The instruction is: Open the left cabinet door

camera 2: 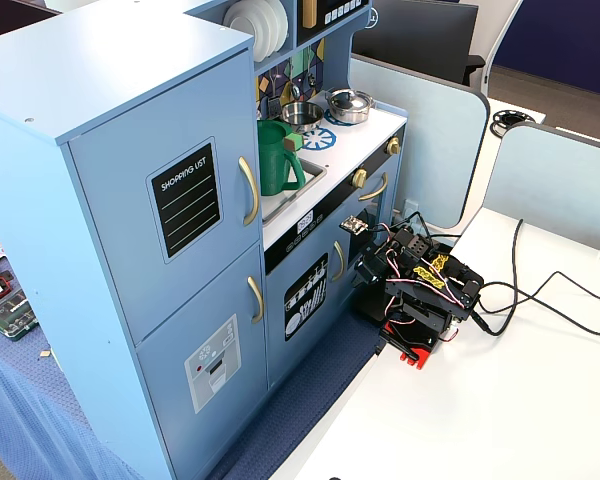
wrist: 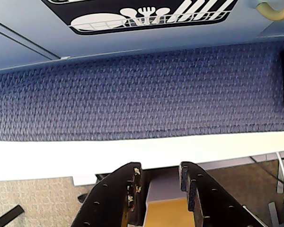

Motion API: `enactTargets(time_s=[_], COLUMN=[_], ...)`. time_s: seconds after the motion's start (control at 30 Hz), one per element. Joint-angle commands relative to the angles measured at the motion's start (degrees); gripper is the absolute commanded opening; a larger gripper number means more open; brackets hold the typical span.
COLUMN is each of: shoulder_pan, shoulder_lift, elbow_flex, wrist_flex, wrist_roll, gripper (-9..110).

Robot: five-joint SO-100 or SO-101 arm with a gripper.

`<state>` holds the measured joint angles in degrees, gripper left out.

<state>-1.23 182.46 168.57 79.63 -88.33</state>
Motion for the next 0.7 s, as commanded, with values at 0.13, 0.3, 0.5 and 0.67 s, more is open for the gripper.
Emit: enactTargets(time_s=[0.13,0.3,0.5,0.67], shoulder_pan=[1.58,0.88,-1.41,-6.15], shoulder_lift=[-0.35,-0.35,-0.44,-2.02], elbow_flex=[3.16,3.08,2.9,-2.29], wrist_flex=[8.17,7.91,-0.62,-7.12], wrist_roll=[2.2,2.9,10.55,13.1], gripper=[0,0,0,0])
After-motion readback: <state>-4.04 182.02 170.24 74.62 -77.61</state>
